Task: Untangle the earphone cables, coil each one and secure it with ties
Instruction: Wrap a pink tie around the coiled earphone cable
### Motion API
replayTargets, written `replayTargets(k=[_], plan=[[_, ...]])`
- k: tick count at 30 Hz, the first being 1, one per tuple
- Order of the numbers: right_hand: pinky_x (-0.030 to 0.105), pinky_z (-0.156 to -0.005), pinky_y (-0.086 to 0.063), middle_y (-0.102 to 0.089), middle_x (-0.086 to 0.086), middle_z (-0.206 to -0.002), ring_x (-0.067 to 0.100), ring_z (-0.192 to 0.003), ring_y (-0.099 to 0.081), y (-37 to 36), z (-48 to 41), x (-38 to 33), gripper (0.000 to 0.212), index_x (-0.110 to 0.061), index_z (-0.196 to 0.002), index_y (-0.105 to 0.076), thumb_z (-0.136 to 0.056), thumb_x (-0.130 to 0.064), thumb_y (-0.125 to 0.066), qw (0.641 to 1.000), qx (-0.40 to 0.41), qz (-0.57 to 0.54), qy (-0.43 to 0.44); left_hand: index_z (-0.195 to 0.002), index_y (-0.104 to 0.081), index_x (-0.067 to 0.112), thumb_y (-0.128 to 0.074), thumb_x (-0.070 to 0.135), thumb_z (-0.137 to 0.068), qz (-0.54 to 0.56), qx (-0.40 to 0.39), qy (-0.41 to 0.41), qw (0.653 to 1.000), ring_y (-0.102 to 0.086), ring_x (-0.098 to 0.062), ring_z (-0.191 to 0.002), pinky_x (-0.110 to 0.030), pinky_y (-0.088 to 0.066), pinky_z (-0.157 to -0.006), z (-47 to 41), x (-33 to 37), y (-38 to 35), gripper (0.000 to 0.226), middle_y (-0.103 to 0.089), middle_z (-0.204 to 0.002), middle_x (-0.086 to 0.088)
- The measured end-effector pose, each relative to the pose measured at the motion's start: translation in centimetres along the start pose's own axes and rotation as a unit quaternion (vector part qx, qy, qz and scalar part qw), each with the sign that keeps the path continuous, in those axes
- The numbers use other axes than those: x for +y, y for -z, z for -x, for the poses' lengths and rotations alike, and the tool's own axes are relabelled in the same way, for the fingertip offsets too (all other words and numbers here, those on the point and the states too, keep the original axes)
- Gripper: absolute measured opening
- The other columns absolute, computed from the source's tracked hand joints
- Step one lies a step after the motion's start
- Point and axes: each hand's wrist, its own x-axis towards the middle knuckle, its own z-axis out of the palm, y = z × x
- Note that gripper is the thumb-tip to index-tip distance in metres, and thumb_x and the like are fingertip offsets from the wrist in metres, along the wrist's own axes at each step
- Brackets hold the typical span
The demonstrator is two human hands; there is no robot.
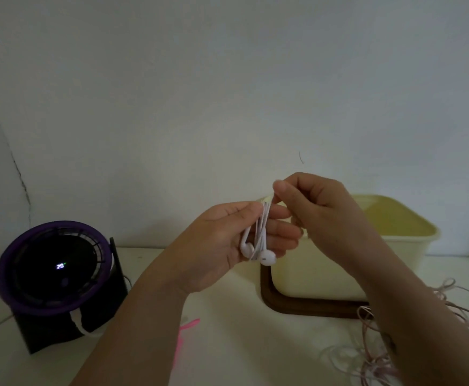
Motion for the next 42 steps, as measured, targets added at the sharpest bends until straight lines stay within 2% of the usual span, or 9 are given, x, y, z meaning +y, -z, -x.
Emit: replayTargets(k=[3,10,12,16,19,26,31,35,42], plan=[[0.014,-0.048,-0.036,-0.041,-0.009,-0.048,0.009,-0.050,-0.042,0.3,0.1,-0.4,0.028,-0.024,-0.067,-0.060,-0.093,-0.031,-0.052,0.999,0.027,-0.012,0.012,-0.105,-0.063,0.004,-0.043,0.026,-0.087,0.031,0.062,-0.006,0.998,-0.070,-0.024,-0.089,-0.030,-0.057,-0.065,-0.3,-0.1,0.3,0.034,-0.073,-0.096,-0.015],[0.003,-0.050,-0.038,-0.057,-0.020,-0.049,-0.007,-0.050,-0.056,0.2,0.8,-2.2,0.025,-0.014,-0.069,-0.062,-0.092,-0.020,-0.053,0.997,-0.051,-0.030,0.044,-0.117,-0.060,0.004,-0.034,0.019,-0.101,0.019,0.148,0.000,0.989,-0.067,-0.023,-0.102,-0.038,-0.053,-0.087,-1.0,-0.9,0.4,0.034,-0.071,-0.107,-0.011],[0.006,-0.051,-0.040,-0.061,-0.006,-0.054,-0.002,-0.049,-0.055,0.1,0.8,-2.3,0.025,-0.014,-0.069,-0.064,-0.090,-0.023,-0.055,0.997,-0.039,-0.031,0.051,-0.113,-0.062,0.005,-0.034,0.022,-0.101,-0.030,0.119,0.010,0.992,-0.069,-0.022,-0.096,-0.036,-0.055,-0.085,-0.7,-0.8,0.0,0.034,-0.072,-0.101,-0.011],[0.035,-0.053,-0.041,-0.054,0.022,-0.067,0.033,-0.059,-0.045,0.6,0.3,-1.4,0.025,-0.020,-0.069,-0.065,-0.085,-0.038,-0.057,0.999,0.024,-0.001,0.045,-0.089,-0.070,0.011,-0.039,0.037,-0.095,-0.060,0.006,0.030,0.998,-0.062,-0.021,-0.065,-0.034,-0.051,-0.073,0.1,-0.2,-0.7,0.040,-0.069,-0.074,-0.008],[0.018,-0.048,-0.039,-0.045,0.011,-0.055,0.017,-0.051,-0.043,0.7,0.2,-0.6,0.025,-0.024,-0.065,-0.064,-0.085,-0.036,-0.057,0.998,0.033,-0.044,0.020,-0.082,-0.073,0.017,-0.038,0.034,-0.089,0.009,-0.033,0.002,0.999,-0.065,-0.016,-0.062,-0.046,-0.052,-0.083,0.1,0.2,-0.9,0.040,-0.066,-0.066,-0.004],[0.011,-0.053,-0.040,-0.052,-0.011,-0.050,0.000,-0.049,-0.047,-1.1,0.1,0.6,0.034,-0.022,-0.065,-0.063,-0.096,-0.020,-0.049,0.992,-0.106,-0.058,-0.028,-0.071,-0.066,0.013,-0.044,0.030,-0.088,0.226,0.011,-0.082,0.971,-0.051,-0.008,-0.047,-0.025,-0.054,-0.060,-0.6,0.5,-0.2,0.033,-0.047,-0.053,0.004],[0.026,-0.070,-0.051,-0.065,-0.001,-0.074,0.013,-0.072,-0.058,-1.6,0.1,0.8,0.029,-0.024,-0.071,-0.072,-0.094,-0.020,-0.053,0.986,-0.100,-0.116,-0.069,-0.067,-0.064,0.012,-0.043,0.030,-0.091,0.245,0.038,-0.083,0.965,-0.043,-0.006,-0.039,-0.022,-0.050,-0.052,-0.7,0.4,0.0,0.036,-0.041,-0.046,0.005],[0.029,-0.067,-0.046,-0.050,0.008,-0.068,0.015,-0.065,-0.047,-1.3,0.2,0.7,0.035,-0.002,-0.071,-0.065,-0.094,-0.025,-0.052,0.974,-0.121,-0.163,-0.100,-0.063,-0.064,0.013,-0.042,0.030,-0.090,0.234,0.070,-0.079,0.967,-0.039,-0.005,-0.035,-0.020,-0.047,-0.047,-0.7,0.6,-0.3,0.039,-0.037,-0.042,0.007],[0.025,-0.062,-0.043,-0.048,-0.003,-0.057,0.010,-0.056,-0.043,-1.4,0.3,0.5,0.038,-0.008,-0.064,-0.059,-0.095,-0.027,-0.047,0.970,-0.141,-0.174,-0.088,-0.065,-0.064,0.013,-0.044,0.031,-0.089,0.199,0.049,-0.075,0.976,-0.038,-0.004,-0.035,-0.021,-0.046,-0.047,-0.5,0.6,0.0,0.036,-0.036,-0.042,0.008]])
